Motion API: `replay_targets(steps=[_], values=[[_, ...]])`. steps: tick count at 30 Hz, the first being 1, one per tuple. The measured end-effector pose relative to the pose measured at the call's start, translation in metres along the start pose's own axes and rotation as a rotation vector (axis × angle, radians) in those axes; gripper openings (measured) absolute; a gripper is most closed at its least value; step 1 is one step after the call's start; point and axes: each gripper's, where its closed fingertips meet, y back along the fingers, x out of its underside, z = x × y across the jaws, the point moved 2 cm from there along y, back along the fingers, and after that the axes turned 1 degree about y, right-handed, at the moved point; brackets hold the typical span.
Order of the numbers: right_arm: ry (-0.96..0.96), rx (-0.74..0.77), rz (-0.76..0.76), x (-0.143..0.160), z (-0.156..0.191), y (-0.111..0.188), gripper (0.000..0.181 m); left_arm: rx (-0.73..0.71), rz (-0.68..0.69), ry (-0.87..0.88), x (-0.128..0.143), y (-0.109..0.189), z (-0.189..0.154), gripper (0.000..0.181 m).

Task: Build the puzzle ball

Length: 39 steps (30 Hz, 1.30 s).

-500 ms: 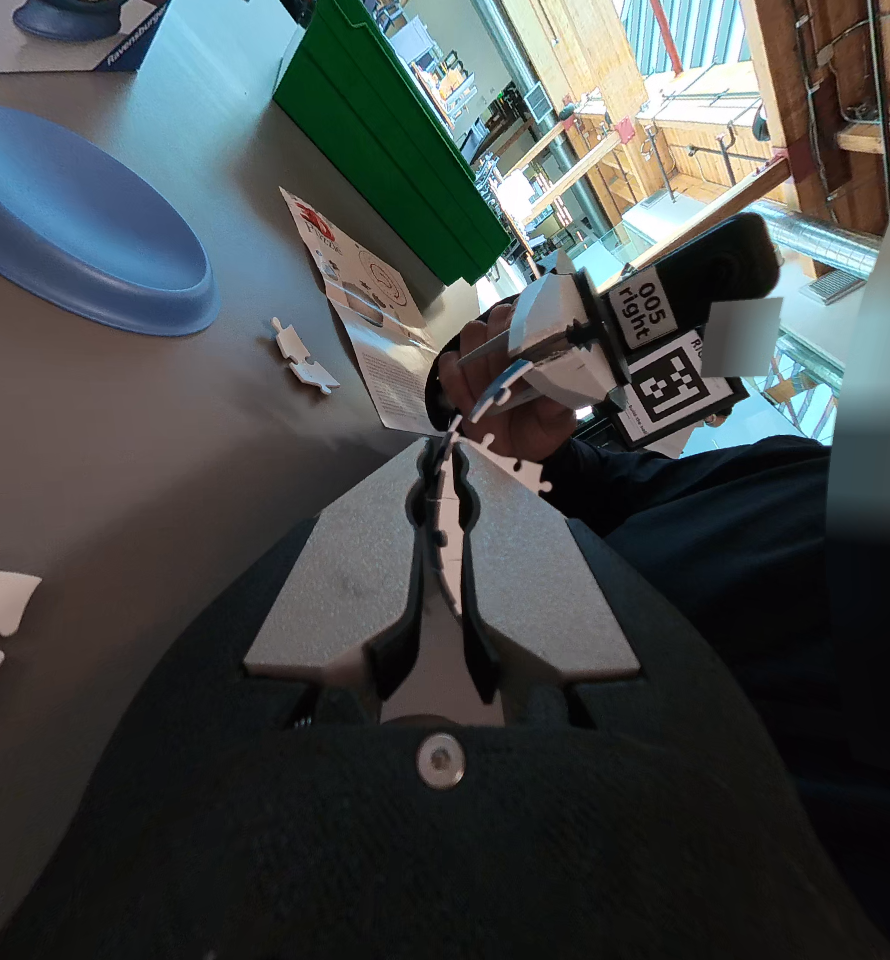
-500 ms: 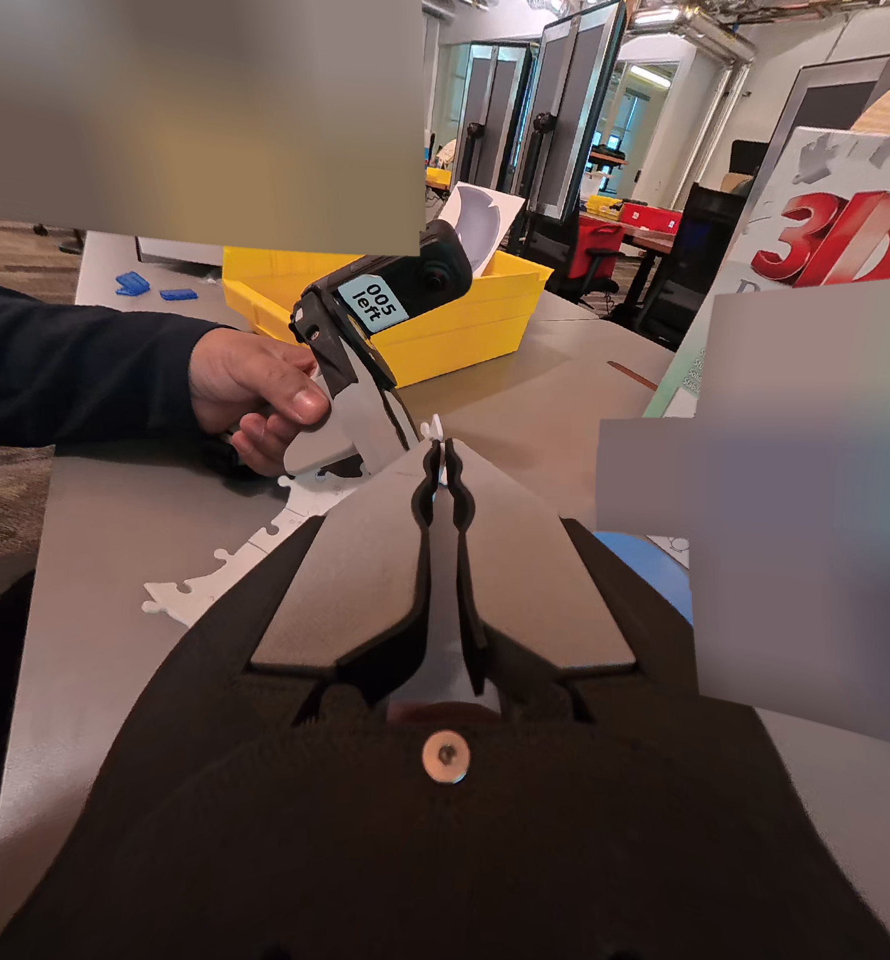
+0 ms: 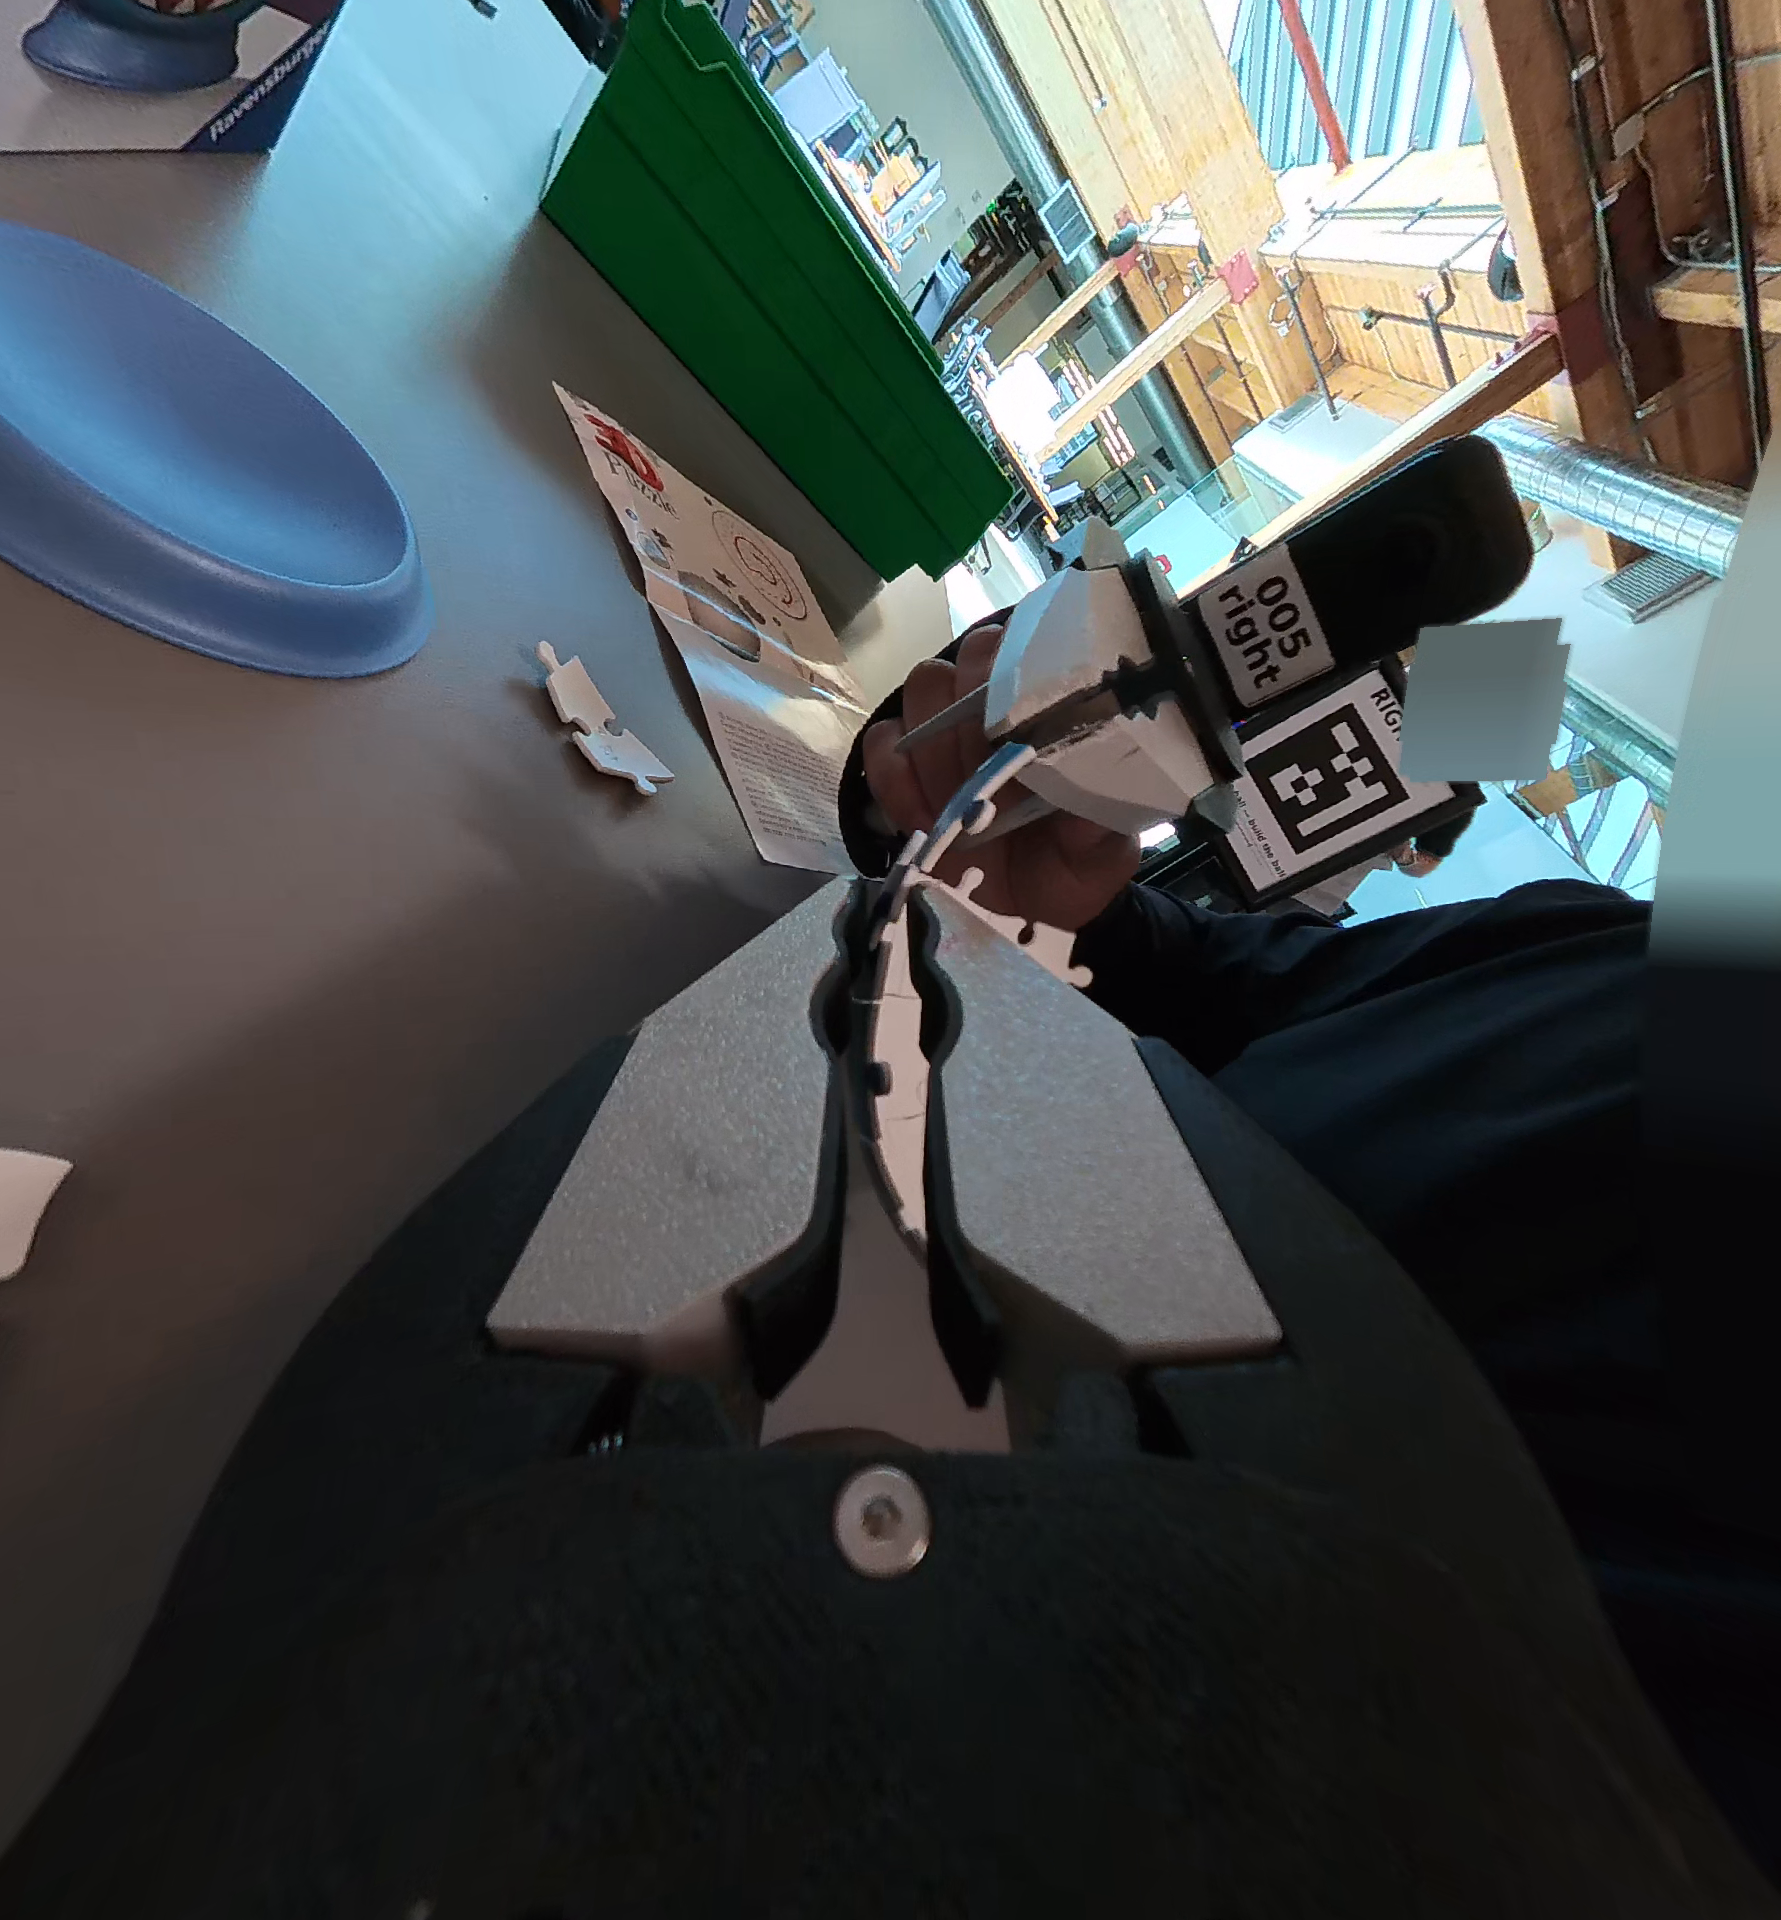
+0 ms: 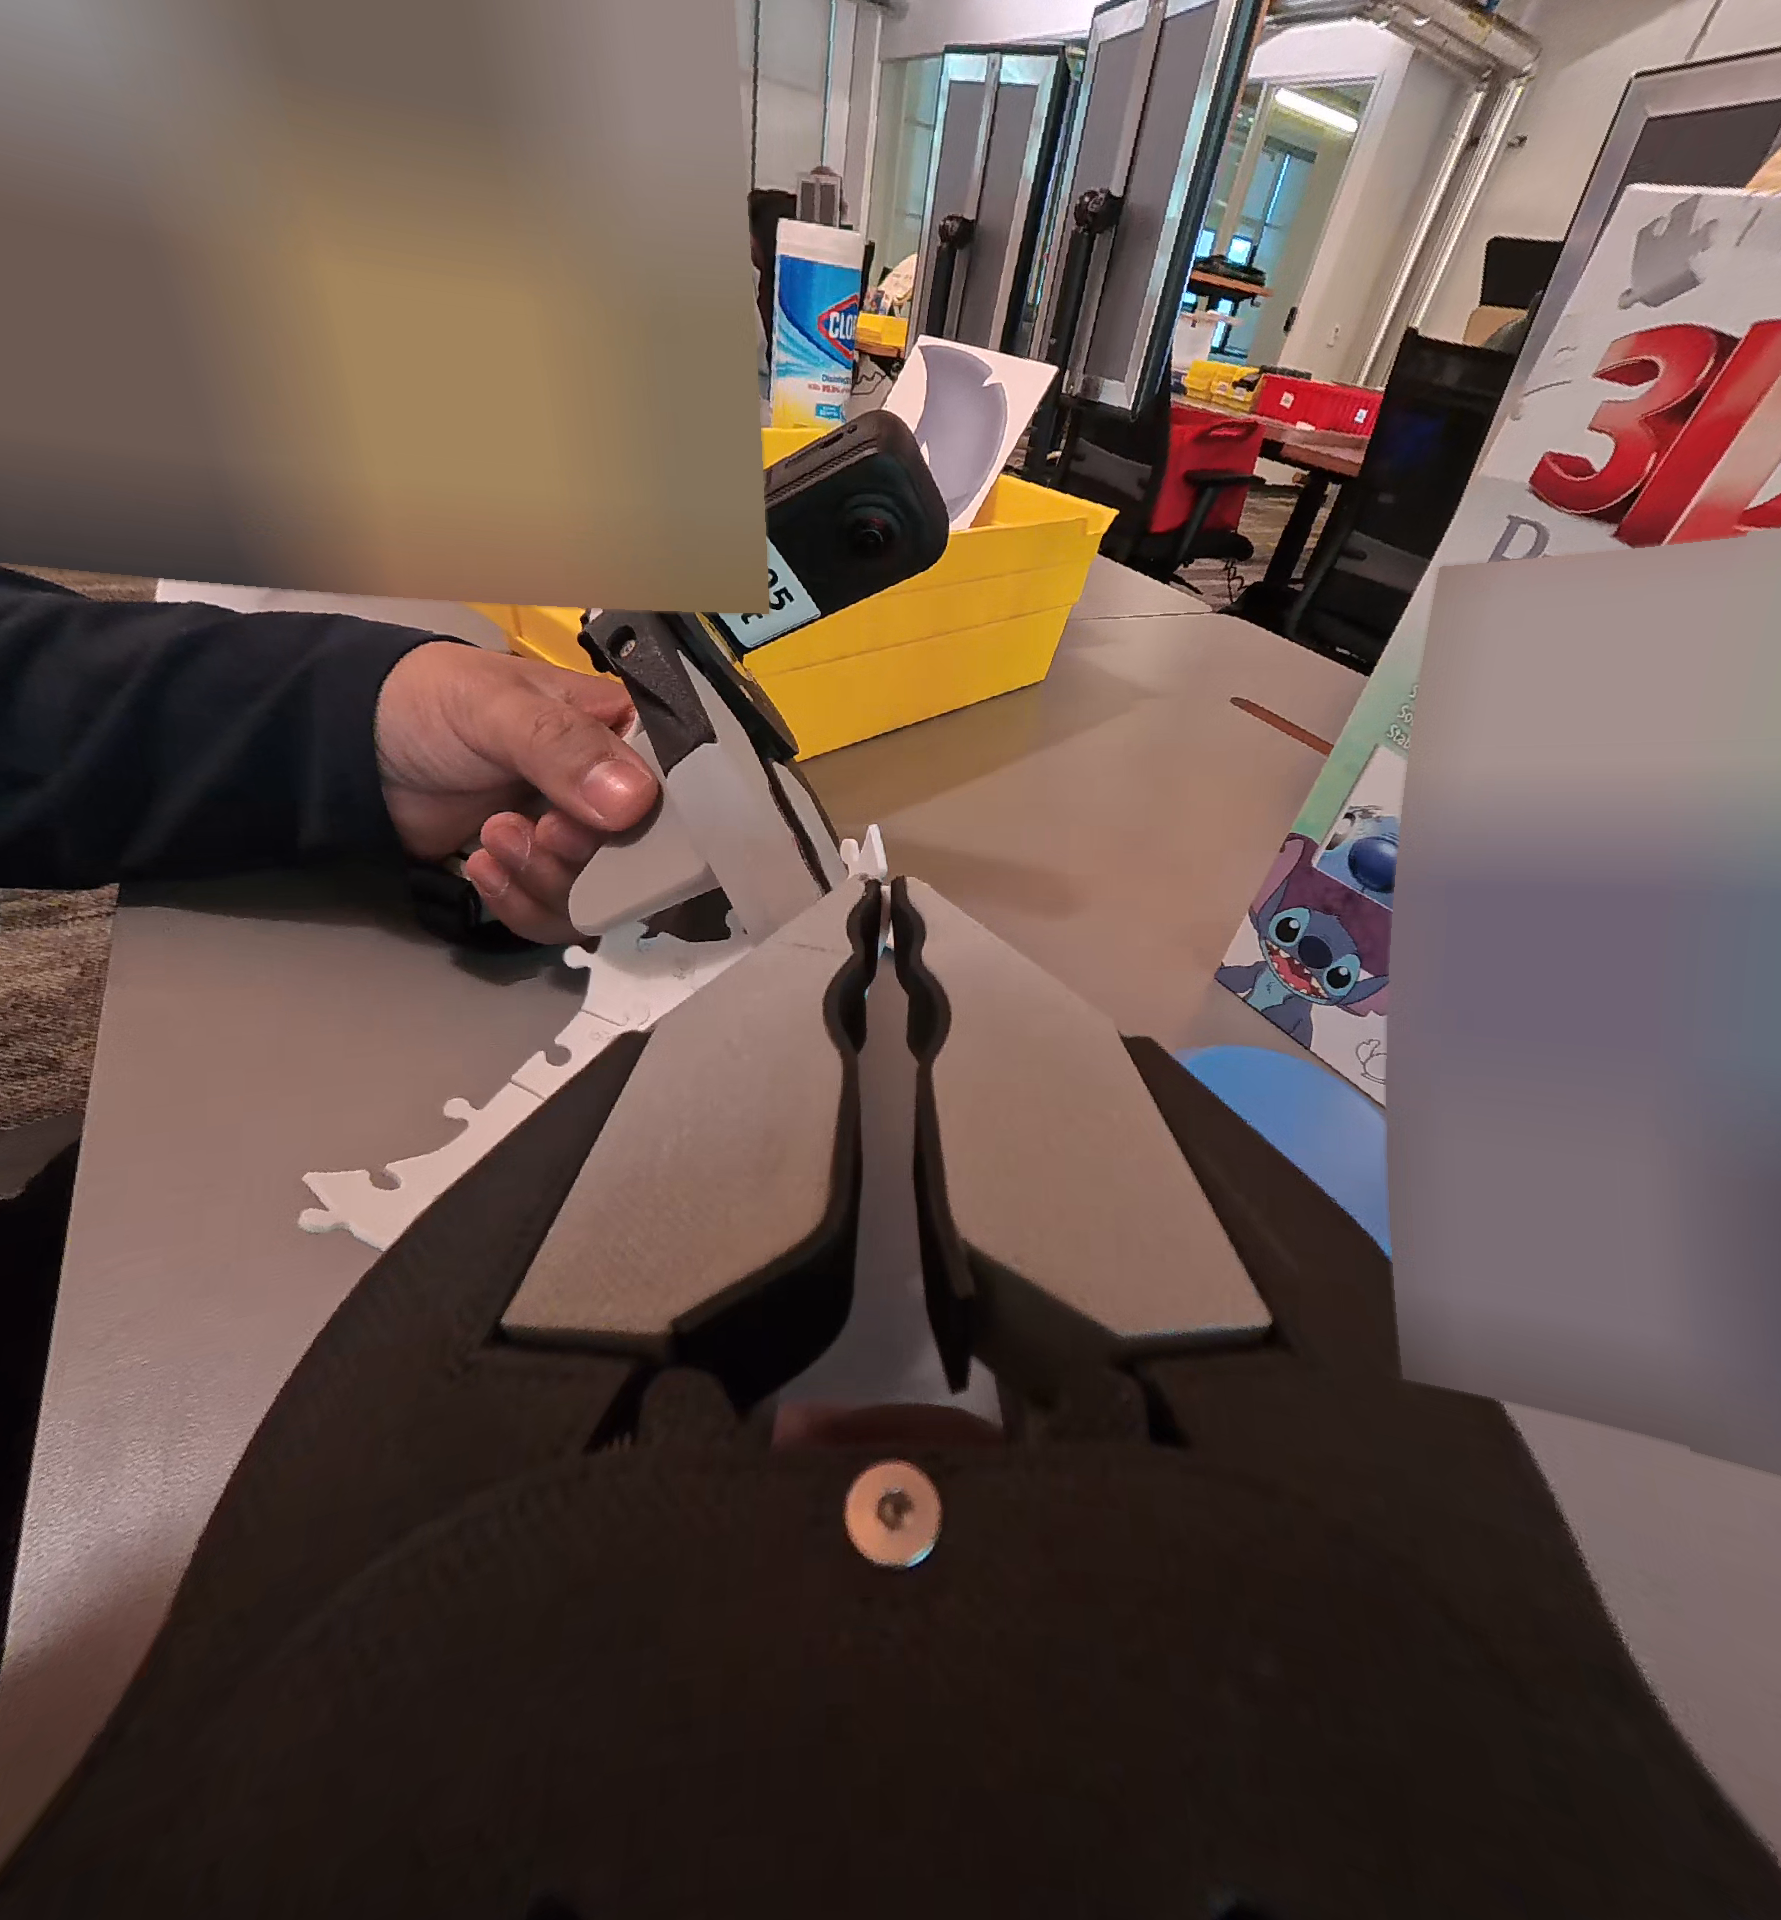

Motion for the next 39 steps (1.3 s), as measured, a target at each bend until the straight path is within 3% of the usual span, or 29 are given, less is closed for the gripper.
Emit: replay_targets(steps=[14, 17, 32, 39], values=[[-0.019, -0.002, 0.012, 0.003, -0.001, 0.001, 0.0, 0.01, -0.001, 0.021, 0.0, -0.001, 0.0, 0.011], [-0.022, -0.006, 0.018, 0.005, 0.0, 0.001, 0.0, 0.003, -0.011, 0.007, -0.001, 0.0, 0.0, 0.003], [-0.025, -0.004, 0.037, 0.01, -0.001, 0.004, 0.0, 0.002, 0.001, 0.023, 0.001, 0.0, 0.002, 0.006], [-0.086, -0.075, 0.034, 0.011, 0.002, 0.006, 0.002, -0.028, 0.016, -0.003, 0.003, -0.001, 0.003, 0.002]])
